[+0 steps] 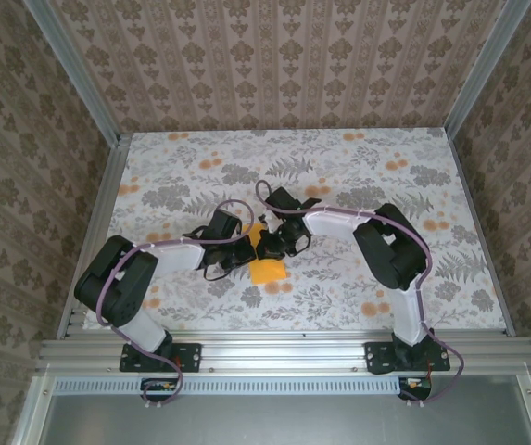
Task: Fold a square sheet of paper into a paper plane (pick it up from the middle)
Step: Fold the triangle a second time at the center of the table.
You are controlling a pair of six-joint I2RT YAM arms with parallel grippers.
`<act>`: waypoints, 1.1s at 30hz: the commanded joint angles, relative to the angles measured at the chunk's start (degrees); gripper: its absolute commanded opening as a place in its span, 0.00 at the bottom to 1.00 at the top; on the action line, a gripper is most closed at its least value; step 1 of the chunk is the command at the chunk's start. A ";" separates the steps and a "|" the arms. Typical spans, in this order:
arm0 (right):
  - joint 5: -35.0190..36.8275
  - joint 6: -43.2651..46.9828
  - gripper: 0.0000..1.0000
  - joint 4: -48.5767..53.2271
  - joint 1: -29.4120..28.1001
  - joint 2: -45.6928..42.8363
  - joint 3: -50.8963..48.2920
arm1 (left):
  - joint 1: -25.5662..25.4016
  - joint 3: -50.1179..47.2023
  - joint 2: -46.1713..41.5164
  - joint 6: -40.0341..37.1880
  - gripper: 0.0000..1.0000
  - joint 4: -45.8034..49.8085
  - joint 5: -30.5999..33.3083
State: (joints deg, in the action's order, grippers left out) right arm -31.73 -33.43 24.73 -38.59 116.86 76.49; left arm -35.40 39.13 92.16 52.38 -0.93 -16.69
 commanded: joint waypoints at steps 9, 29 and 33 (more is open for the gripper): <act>2.80 0.90 0.09 5.73 -0.44 2.36 -1.10 | 0.50 -1.18 3.64 2.79 0.00 4.96 3.01; -0.14 1.07 0.09 0.87 6.30 -10.86 -27.51 | 1.12 -0.31 4.41 0.64 0.00 7.61 4.21; -0.31 0.48 0.09 0.70 7.04 -14.76 -28.57 | 1.08 0.21 4.25 0.29 0.00 7.70 3.71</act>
State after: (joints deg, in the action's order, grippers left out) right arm -35.59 -32.80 15.55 -32.25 103.13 51.03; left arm -35.31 40.29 93.65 54.22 -0.75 -19.29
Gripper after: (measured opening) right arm 0.093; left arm 0.047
